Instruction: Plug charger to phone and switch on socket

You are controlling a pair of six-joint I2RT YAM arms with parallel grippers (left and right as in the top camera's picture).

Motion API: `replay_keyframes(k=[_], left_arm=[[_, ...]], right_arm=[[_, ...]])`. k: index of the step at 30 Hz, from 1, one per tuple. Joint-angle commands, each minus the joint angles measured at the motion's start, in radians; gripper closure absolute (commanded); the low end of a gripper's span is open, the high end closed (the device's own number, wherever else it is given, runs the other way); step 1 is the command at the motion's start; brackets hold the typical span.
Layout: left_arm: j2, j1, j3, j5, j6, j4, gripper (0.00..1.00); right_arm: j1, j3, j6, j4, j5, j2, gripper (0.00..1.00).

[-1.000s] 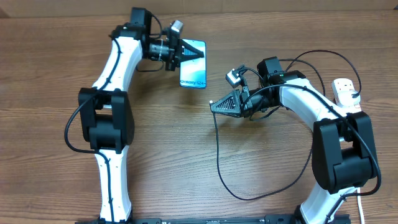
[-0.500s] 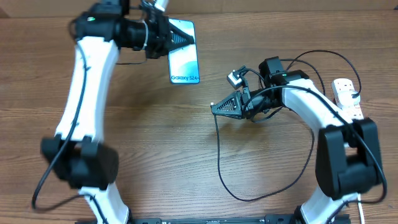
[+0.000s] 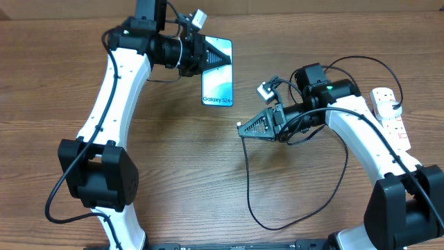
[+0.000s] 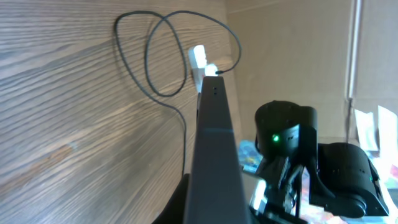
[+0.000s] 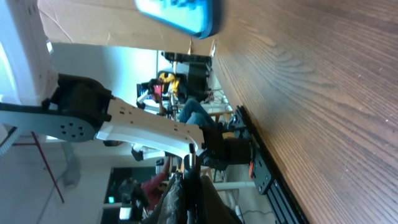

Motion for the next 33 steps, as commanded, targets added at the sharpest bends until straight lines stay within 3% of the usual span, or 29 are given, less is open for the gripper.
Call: replay_keyframes(k=[1,11,26,33], left_arm=[[-0.012,-0.003,-0.023,0.119,-0.026,0.068,0.96],[-0.011,-0.006,-0.048,0.115,-0.054,0.136,0.96],[-0.011,-0.012,-0.065,0.124,-0.063,0.166,0.96],[-0.011,-0.012,-0.065,0.246,-0.129,0.344,0.96]], right_arm=[[0.013,0.010,-0.045,-0.016,0.001,-0.009,0.96],[0.022,0.010,-0.243,-0.195,0.006,-0.009,0.96],[0.022,0.009,-0.244,-0.190,0.015,-0.008,0.96],[0.022,0.009,-0.239,-0.169,-0.083,-0.008,0.96]])
